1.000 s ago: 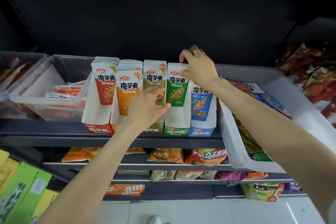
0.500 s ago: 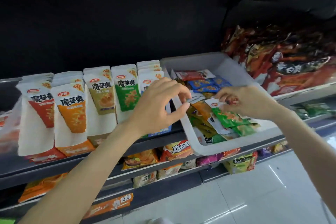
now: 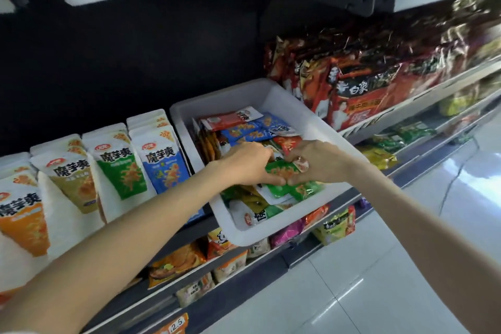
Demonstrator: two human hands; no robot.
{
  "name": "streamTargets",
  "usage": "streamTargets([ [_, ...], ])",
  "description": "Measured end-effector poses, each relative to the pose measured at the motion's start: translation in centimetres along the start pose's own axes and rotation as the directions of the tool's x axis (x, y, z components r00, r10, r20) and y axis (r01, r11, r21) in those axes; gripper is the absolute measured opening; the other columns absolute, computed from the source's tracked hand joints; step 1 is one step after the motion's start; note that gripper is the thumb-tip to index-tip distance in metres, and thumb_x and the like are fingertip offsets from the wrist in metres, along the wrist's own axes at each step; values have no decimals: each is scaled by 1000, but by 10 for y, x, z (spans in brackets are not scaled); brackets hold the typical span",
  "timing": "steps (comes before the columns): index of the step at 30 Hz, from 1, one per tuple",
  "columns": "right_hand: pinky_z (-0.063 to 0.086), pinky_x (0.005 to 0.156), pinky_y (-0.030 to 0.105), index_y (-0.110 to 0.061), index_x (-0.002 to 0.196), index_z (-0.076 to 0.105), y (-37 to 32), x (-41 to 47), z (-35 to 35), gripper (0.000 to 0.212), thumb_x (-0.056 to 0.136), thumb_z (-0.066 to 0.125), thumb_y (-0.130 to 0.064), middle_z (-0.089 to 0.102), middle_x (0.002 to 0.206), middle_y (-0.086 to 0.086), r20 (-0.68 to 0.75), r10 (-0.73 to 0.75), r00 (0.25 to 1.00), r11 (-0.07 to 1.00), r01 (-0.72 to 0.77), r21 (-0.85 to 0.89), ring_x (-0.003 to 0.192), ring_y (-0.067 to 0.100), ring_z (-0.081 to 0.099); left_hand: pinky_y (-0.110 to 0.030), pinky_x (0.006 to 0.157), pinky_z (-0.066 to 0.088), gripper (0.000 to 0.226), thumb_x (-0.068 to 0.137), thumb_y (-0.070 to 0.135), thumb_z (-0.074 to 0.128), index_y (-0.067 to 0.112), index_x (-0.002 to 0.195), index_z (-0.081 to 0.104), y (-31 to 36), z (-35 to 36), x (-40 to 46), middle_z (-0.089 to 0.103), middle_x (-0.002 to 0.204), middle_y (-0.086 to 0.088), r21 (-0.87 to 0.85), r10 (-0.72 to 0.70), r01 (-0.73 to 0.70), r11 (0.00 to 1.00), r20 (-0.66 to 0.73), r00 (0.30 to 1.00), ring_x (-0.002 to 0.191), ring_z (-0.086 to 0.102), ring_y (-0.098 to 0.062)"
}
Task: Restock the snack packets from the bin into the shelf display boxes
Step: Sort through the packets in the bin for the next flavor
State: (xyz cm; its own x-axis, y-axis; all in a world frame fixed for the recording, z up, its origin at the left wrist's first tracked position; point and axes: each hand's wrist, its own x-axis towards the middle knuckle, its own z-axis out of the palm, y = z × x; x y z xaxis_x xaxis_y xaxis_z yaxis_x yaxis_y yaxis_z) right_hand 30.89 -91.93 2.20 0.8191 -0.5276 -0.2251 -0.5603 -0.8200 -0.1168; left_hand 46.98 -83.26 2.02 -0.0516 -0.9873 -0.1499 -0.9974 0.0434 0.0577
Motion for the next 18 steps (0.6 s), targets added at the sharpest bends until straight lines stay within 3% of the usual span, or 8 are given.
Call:
streamTargets([
  [4,42,93,34,-26,124,57,6,-6,-7,50,81,66,-51,55,126,-3,-110,-7,994,993,20,117,110,15,52,-27,76,37,62,80,50,68,18,130,49,-6,-14,-4,56,126,-2,-199,-12,18,980,28,1000,106,52,-17],
  [6,45,91,34,-24,121,59,8,-10,-11,43,84,66,-43,56,123,-2,-225,26,974,975,26,223,105,15,55,-27,77,35,52,83,44,67,21,127,51,-17,-23,-17,57,126,-1,-227,-32,20,974,-50,998,109,52,-17],
  [9,48,90,34,-22,120,59,6,-13,-14,39,85,66,-40,59,119,-2,-337,49,940,946,64,318,102,14,58,-26,72,38,36,85,37,67,26,117,56,-35,-32,-43,63,115,4,-326,-124,56,944,-191,974,95,57,-12],
  [13,48,89,23,-39,130,46,-8,-9,-14,50,85,63,-49,60,112,-16,-391,105,914,871,105,480,102,-1,58,-30,69,49,26,85,23,69,35,102,55,-53,-36,-77,65,97,12,-516,-272,59,854,-347,897,81,60,-8],
  [16,49,72,11,-35,121,51,-28,-6,-20,40,85,69,-31,67,96,-11,-401,242,883,634,169,755,85,-2,64,-37,81,51,29,84,15,70,36,96,55,-62,-34,-95,61,94,19,-695,-371,4,719,-378,848,90,62,-12],
  [18,52,63,13,-29,106,56,-43,-5,-26,25,87,68,-19,71,90,-2,-383,265,885,425,250,870,74,4,67,-37,84,53,33,83,12,71,39,93,55,-63,-31,-104,63,95,16,-782,-405,-40,622,-365,839,92,63,-9],
])
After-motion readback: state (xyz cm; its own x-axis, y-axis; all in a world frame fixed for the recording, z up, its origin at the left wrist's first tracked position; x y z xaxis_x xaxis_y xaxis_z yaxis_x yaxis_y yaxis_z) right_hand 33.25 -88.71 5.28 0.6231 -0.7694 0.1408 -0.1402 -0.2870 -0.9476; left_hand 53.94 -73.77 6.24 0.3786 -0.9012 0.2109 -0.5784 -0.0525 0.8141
